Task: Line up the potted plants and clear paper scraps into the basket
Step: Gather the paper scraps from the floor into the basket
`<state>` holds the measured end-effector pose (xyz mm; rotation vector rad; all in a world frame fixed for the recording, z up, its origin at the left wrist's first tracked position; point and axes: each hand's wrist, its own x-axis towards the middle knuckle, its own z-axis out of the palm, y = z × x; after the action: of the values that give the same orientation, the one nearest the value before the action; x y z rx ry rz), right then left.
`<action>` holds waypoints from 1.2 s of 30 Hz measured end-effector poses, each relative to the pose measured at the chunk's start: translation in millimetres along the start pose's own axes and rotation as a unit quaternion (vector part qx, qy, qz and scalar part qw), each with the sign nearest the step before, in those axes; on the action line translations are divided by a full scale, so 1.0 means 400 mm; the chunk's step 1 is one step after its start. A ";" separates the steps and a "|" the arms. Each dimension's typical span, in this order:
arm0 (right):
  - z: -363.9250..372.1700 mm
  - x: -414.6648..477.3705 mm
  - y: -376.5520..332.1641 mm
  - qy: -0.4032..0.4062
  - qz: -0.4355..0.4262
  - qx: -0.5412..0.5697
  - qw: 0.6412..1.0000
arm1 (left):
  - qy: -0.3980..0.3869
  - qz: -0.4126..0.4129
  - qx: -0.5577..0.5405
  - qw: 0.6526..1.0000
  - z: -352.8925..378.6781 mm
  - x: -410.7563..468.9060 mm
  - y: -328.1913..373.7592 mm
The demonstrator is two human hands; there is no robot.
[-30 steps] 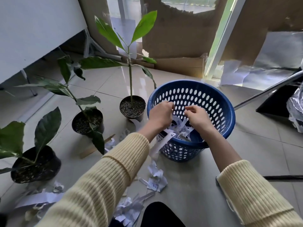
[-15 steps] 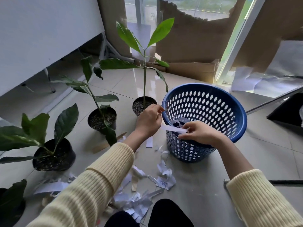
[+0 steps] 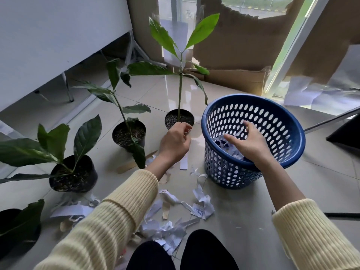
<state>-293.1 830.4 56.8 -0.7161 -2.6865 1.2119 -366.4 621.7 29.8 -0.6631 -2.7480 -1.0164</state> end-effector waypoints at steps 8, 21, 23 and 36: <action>0.205 -0.085 -0.138 0.009 -0.287 0.083 0.954 | 0.006 -0.111 0.020 0.994 -0.023 -0.086 -0.192; 0.521 -0.183 0.254 -0.312 0.121 -0.171 0.927 | -0.371 -0.362 0.089 0.850 0.077 -0.443 -0.475; 0.536 -0.184 0.283 -0.306 0.161 -0.176 0.922 | -0.412 -0.366 0.074 0.831 0.102 -0.470 -0.483; 0.648 -0.227 0.228 -0.387 0.294 -0.134 0.864 | -0.388 -0.351 0.104 0.846 0.202 -0.485 -0.419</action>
<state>-252.6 664.3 -176.5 -1.4338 -3.4866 1.5125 -266.3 491.9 -183.0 0.0456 -3.9059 -0.5557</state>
